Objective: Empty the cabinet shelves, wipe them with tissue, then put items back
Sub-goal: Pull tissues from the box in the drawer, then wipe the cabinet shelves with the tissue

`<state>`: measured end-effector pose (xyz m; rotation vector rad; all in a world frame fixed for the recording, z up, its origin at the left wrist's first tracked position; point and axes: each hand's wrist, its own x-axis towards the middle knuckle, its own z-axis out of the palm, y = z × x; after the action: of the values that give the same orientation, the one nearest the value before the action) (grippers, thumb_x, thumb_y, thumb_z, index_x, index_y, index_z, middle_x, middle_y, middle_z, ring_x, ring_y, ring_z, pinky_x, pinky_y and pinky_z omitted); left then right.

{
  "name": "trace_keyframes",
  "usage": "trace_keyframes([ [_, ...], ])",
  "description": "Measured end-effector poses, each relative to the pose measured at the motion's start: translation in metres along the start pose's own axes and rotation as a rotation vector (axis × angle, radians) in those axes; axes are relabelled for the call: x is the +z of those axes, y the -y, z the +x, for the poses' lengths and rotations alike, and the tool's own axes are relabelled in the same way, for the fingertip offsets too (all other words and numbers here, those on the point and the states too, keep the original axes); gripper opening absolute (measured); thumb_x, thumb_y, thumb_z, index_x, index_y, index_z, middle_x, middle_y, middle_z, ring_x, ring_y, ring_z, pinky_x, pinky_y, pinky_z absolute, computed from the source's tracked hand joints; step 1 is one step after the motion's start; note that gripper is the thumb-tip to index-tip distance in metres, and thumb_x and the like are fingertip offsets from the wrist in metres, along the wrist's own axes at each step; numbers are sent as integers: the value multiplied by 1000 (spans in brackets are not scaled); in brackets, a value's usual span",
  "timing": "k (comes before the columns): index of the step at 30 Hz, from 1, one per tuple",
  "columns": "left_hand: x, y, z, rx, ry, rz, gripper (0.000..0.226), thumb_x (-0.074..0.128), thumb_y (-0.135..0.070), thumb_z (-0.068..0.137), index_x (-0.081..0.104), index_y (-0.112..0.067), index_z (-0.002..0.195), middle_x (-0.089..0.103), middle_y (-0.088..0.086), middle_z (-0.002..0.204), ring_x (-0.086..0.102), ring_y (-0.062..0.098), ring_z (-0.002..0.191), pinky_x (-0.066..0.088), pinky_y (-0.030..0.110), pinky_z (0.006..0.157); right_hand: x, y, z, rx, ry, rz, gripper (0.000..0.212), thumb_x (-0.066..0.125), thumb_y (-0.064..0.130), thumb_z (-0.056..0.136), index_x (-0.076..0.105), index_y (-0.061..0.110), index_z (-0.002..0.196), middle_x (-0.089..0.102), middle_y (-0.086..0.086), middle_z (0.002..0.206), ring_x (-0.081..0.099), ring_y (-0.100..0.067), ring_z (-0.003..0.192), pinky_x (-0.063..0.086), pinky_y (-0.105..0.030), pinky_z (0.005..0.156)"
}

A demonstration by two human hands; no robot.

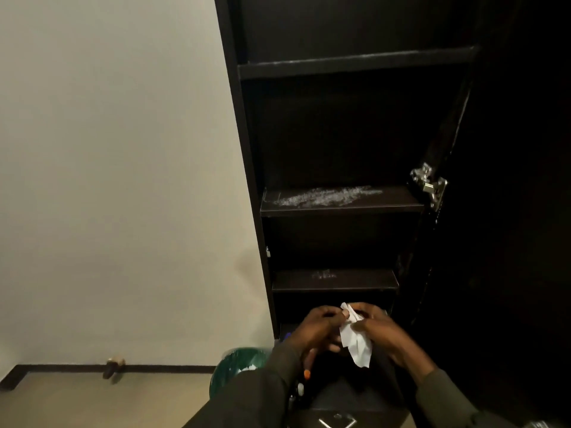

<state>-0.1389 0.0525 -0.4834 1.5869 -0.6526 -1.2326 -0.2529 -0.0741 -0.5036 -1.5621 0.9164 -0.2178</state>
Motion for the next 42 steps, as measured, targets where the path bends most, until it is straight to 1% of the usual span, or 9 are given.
trace_keyframes([
  [6, -7, -26, -5, 130, -118, -18, 12, 64, -4, 92, 67, -2, 103, 68, 12, 92, 68, 10, 73, 56, 24, 62, -6, 37, -14, -143, -24, 43, 46, 60, -12, 82, 62, 23, 112, 67, -4, 112, 65, -17, 103, 54, -26, 80],
  [12, -21, -104, -12, 278, -190, 43, 5, 67, -6, 90, 68, -5, 95, 72, -1, 71, 68, 4, 63, 54, 21, 57, -40, 119, -25, -331, -38, 47, 37, 67, -11, 81, 64, 11, 110, 71, -10, 104, 67, -13, 94, 53, -16, 66],
  [16, -30, -164, -20, 429, -283, 74, 12, 64, -13, 93, 66, -5, 102, 68, -2, 84, 64, 3, 73, 54, 22, 70, -65, 177, -44, -439, -91, 88, 34, 71, -13, 76, 69, 6, 104, 74, -14, 94, 71, -9, 77, 54, -17, 61],
  [23, -30, -261, -52, 695, -378, 80, 5, 61, -16, 95, 64, -13, 98, 66, -3, 83, 61, -6, 67, 47, 11, 61, -94, 269, -91, -570, 6, 281, 30, 69, 1, 83, 69, 14, 110, 76, -6, 99, 73, -21, 91, 58, -34, 72],
  [28, -22, -317, -77, 781, -352, -29, 4, 66, -16, 93, 66, -13, 95, 66, 3, 80, 62, 8, 71, 49, 19, 57, -102, 310, -109, -592, 205, 731, 40, 60, 7, 82, 63, 12, 122, 70, -12, 117, 68, -27, 105, 55, -36, 84],
  [30, -16, -332, -85, 816, -331, -69, 3, 67, -16, 92, 68, -13, 94, 68, 5, 82, 64, 12, 76, 53, 27, 66, -103, 317, -115, -571, 293, 828, 42, 60, 11, 82, 63, 13, 125, 69, -13, 120, 66, -28, 109, 53, -39, 86],
  [34, -13, -353, -96, 902, -305, -10, 9, 67, -17, 92, 66, -9, 97, 67, 6, 82, 62, 16, 79, 48, 26, 62, -97, 318, -121, -571, 421, 663, 50, 79, 22, 68, 71, 14, 117, 66, -16, 123, 65, -34, 112, 51, -48, 95],
  [38, -18, -374, -104, 926, -261, 131, 19, 67, -20, 93, 63, -5, 105, 66, 8, 83, 58, 17, 75, 45, 20, 58, -99, 322, -118, -569, 435, 636, 31, 62, 13, 87, 71, 10, 116, 65, -20, 124, 62, -38, 114, 45, -53, 102],
  [42, -22, -392, -111, 963, -160, 247, 23, 67, -11, 91, 62, -3, 112, 65, 9, 86, 60, 12, 78, 47, 18, 68, -100, 331, -112, -575, 505, 508, 54, 77, 16, 69, 66, 1, 120, 61, -27, 126, 60, -42, 115, 46, -48, 103],
])
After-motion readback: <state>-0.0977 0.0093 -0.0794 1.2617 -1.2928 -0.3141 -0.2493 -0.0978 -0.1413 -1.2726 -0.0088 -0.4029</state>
